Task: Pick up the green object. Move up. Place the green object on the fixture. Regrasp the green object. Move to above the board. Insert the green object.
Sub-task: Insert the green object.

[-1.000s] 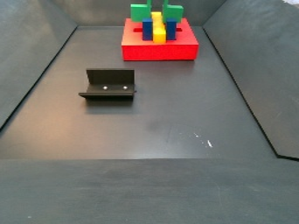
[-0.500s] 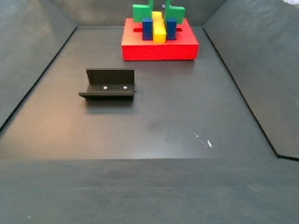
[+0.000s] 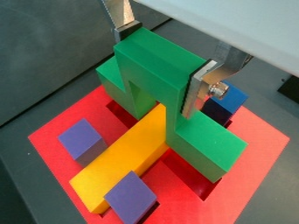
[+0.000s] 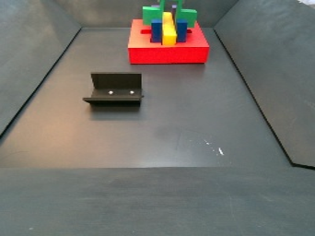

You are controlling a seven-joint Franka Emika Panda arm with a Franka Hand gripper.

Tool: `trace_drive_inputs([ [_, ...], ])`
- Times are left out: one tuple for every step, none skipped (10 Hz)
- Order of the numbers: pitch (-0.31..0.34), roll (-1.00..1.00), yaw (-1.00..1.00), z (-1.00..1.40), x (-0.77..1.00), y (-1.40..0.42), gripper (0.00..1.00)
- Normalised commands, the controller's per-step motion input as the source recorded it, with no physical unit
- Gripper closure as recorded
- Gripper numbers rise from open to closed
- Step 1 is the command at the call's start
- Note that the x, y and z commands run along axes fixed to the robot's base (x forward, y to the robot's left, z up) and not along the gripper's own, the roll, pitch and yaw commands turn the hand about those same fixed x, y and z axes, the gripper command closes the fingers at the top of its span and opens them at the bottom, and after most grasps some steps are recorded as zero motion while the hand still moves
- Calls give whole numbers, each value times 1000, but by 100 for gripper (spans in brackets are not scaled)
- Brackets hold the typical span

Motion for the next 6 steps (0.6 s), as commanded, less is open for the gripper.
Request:
trace_drive_inputs([
  [0, 14, 0, -77, 183, -34, 100],
  [0, 0, 0, -83, 180, -29, 100],
  [0, 0, 0, -66, 183, -14, 100],
  [0, 0, 0, -106, 123, 0, 100],
  [-11, 0, 0, -149, 9, 0, 100],
  [-56, 0, 0, -177, 0, 0, 100],
])
